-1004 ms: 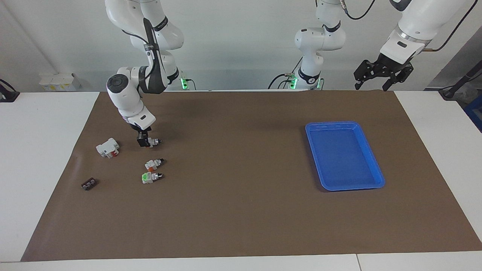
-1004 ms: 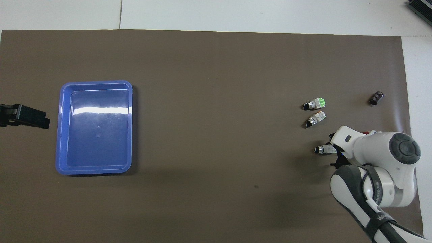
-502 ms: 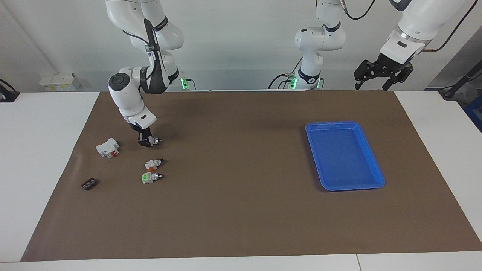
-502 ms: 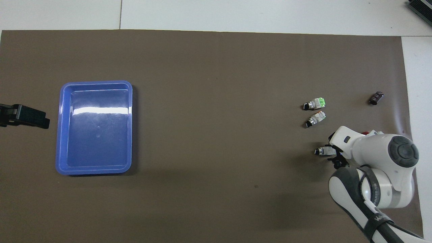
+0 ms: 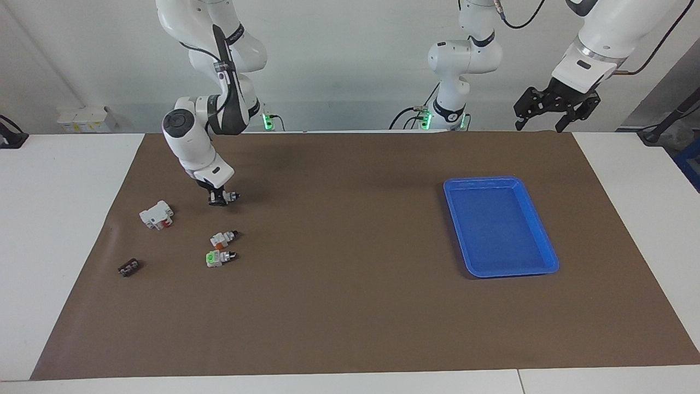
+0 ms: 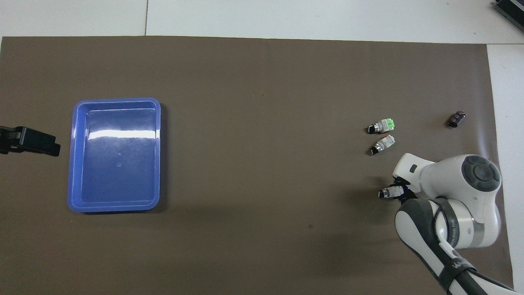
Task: Turn and place switch with both arms
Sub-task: 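Lift the switch with the right gripper while the left gripper approaches, then grasp the switch end with the left gripper beside the right gripper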
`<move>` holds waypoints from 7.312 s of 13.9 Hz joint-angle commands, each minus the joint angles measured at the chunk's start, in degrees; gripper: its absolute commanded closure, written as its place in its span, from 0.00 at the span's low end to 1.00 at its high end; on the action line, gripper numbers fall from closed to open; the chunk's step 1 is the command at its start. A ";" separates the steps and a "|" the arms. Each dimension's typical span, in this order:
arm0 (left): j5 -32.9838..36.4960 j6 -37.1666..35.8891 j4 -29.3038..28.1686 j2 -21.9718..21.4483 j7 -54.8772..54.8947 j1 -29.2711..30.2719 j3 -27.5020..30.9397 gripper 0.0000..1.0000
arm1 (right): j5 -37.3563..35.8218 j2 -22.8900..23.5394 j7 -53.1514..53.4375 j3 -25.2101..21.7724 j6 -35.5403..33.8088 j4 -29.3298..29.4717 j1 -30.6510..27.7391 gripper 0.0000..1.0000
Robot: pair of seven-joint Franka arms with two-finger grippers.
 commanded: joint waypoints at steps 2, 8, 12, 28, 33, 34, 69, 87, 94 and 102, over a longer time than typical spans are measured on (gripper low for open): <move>-0.50 -1.51 -1.61 -1.61 0.44 -0.27 0.12 0.00 | 11.69 -0.28 -9.93 0.04 -11.04 7.50 0.12 1.00; -1.20 -1.52 -0.91 -1.61 0.96 -1.06 -0.67 0.00 | 23.12 -4.94 -3.29 2.40 -24.15 14.81 5.04 1.00; -10.49 -0.56 -1.26 -1.70 1.14 -1.06 -2.25 0.13 | 32.44 -6.17 7.52 7.31 -25.22 18.75 8.03 1.00; -47.86 19.57 -28.66 -15.23 21.78 -3.79 -8.41 0.53 | 42.92 -4.77 29.44 16.73 -10.37 25.98 16.38 1.00; -49.80 19.66 -32.36 -17.34 25.21 -5.37 -8.41 0.63 | 42.92 -4.42 29.88 17.00 -8.52 25.98 17.00 1.00; -50.85 19.84 -32.98 -17.61 26.35 -5.37 -8.41 0.64 | 42.92 -4.42 29.96 17.00 -8.52 25.98 17.09 1.00; -51.48 30.05 -38.17 -19.63 28.82 -7.83 -10.43 1.00 | 42.92 -4.50 30.67 17.17 -7.38 25.89 17.88 1.00; -44.45 23.80 -36.07 -21.74 -22.02 -7.92 -12.18 1.00 | 43.00 -4.85 31.11 17.17 -7.64 25.89 17.88 1.00; -44.98 24.32 -35.45 -21.74 -47.17 -8.10 -13.24 1.00 | 43.00 -4.86 31.20 17.17 -7.82 25.89 17.88 1.00; -45.24 24.67 -32.46 -20.95 -73.55 -8.01 -14.91 1.00 | 43.00 -4.94 31.90 17.17 -8.35 25.89 17.88 1.00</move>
